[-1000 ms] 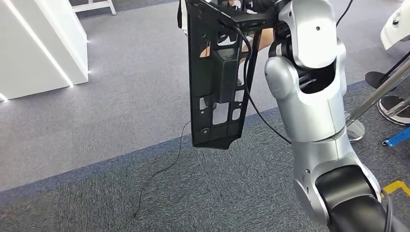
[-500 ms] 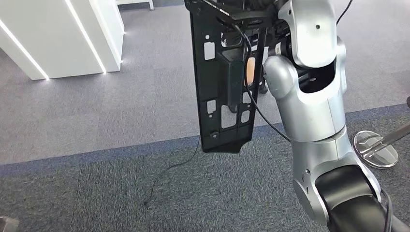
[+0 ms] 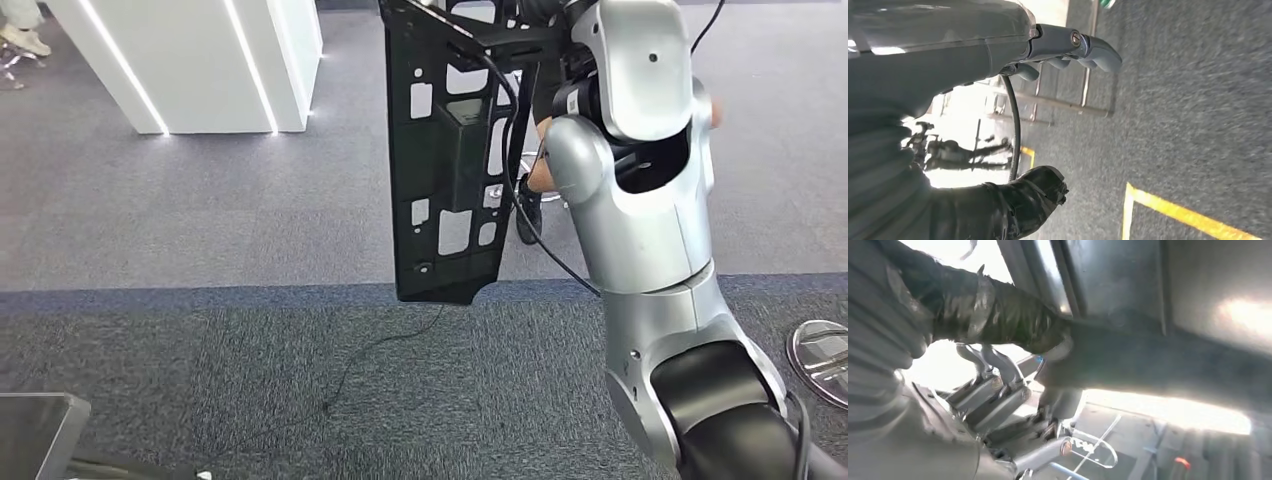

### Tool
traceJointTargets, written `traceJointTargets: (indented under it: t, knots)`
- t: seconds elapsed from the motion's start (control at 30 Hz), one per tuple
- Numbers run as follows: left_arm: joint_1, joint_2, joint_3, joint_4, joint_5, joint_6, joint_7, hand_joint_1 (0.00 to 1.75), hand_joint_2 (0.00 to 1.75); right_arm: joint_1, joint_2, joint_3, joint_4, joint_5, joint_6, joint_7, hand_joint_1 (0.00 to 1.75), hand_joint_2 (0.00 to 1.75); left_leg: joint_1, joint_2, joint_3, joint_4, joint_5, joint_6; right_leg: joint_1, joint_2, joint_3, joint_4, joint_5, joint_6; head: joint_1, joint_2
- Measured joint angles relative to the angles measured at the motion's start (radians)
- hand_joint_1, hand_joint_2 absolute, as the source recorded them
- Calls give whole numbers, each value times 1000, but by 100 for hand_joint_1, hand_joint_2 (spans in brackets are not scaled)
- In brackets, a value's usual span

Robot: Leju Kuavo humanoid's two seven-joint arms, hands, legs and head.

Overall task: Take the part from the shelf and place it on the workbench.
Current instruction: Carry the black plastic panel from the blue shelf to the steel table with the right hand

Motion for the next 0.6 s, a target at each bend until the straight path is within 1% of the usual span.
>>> traceJointTargets:
  t: [0.03, 0.07, 0.1, 0.13, 0.17, 0.2, 0.23, 0.27, 0.3, 0.33, 0.37, 0.4, 0.43, 0.47, 0.5, 0.57, 0.6]
  knots:
    - [1, 1, 0, 0, 0, 0, 0, 0, 175, 0, 0, 0, 0, 0, 0, 0, 175, 175, 2, -12, -4, -2, 4, -8, 3, -8, 1, -5, 1, -2, 0, 0]
    - [3, 2, 0, 1, 0, 1, 0, 0, 175, -1, 0, 0, 0, 0, 0, 0, 175, 175, 5, -20, -6, -4, 6, -14, 3, -21, 5, -9, 4, -7, 0, 0]
    - [5, 2, 1, 1, 0, 1, 0, 0, 175, -1, 1, 0, 0, 0, 0, 0, 175, 175, 4, -10, -11, 1, 2, -19, 1, -34, 9, -15, 7, -13, 0, 0]
    - [6, 4, 1, 2, 0, 1, 0, 0, 175, -3, 3, 0, 0, 0, 0, 0, 175, 175, 2, 12, -21, 22, -12, -22, 0, -47, 14, -22, 11, -19, -1, 0]
    - [5, 7, 2, 3, 0, 3, 0, 0, 175, -4, 4, 0, 0, 0, 0, 0, 175, 175, 0, 40, -40, 64, -36, -24, -1, -62, 17, -27, 13, -24, -1, 0]
    - [4, 9, 2, 4, 0, 4, 0, 0, 175, -6, 5, 1, 0, 0, 0, 0, 175, 175, -1, 68, -66, 121, -66, -26, 1, -76, 19, -29, 13, -27, -2, 0]
    - [2, 11, 2, 5, 0, 5, 0, 0, 175, -6, 5, 1, 2, 1, 0, 0, 175, 175, -1, 82, -95, 183, -94, -28, 4, -90, 19, -28, 12, -30, -2, 0]
    - [2, 12, 2, 7, 0, 6, -1, 0, 175, -6, 4, 1, 3, 1, 0, 0, 175, 175, 0, 88, -117, 231, -111, -30, 6, -104, 19, -28, 11, -31, -2, 0]
    - [2, 13, 2, 10, 0, 7, -1, 0, 175, -6, 4, 1, 4, 1, 0, 0, 175, 175, 0, 93, -124, 248, -110, -30, 8, -117, 19, -27, 10, -32, -2, 0]
    - [3, 13, 2, 12, 0, 8, -1, 0, 175, -6, 4, 1, 5, 1, 0, 0, 175, 175, 0, 97, -113, 230, -93, -30, 10, -129, 18, -25, 8, -33, -2, 0]
    - [3, 15, 2, 13, 0, 10, -2, 0, 175, -6, 4, 1, 5, 1, 0, 0, 175, 175, -1, 105, -83, 178, -65, -29, 11, -140, 19, -24, 6, -32, -2, 0]
    - [3, 17, 2, 14, 0, 11, -2, 0, 175, -6, 4, 1, 5, 1, 0, 0, 175, 175, -2, 122, -47, 109, -41, -26, 12, -150, 21, -22, 3, -31, -2, 0]
    - [3, 18, 2, 15, 0, 12, -3, 0, 175, -7, 4, 1, 5, 1, -1, 0, 175, 175, -5, 138, -15, 51, -23, -22, 15, -159, 22, -20, 0, -28, -2, 0]
    - [3, 20, 2, 16, 0, 13, -4, 0, 175, -8, 4, 1, 5, 1, -1, 0, 175, 175, -8, 150, 6, 13, -14, -17, 18, -167, 23, -19, -2, -24, -2, 0]
    - [2, 21, 2, 17, 0, 14, -5, 0, 175, -8, 4, 1, 5, 1, -2, 0, 175, 175, -11, 154, 14, -3, -14, -12, 20, -174, 24, -18, -4, -20, -1, 0]
    - [3, 23, 2, 20, 0, 15, -8, 0, 175, -10, 5, 1, 5, 1, -2, 0, 175, 175, -12, 136, 14, -4, -10, -2, 21, -186, 28, -19, -7, -10, -1, 0]
    - [5, 23, 2, 21, 0, 15, -8, 0, 175, -10, 5, 1, 5, 1, -2, 0, 175, 175, -10, 127, 16, -8, -8, 3, 19, -178, 28, -15, -12, -5, -1, 0]
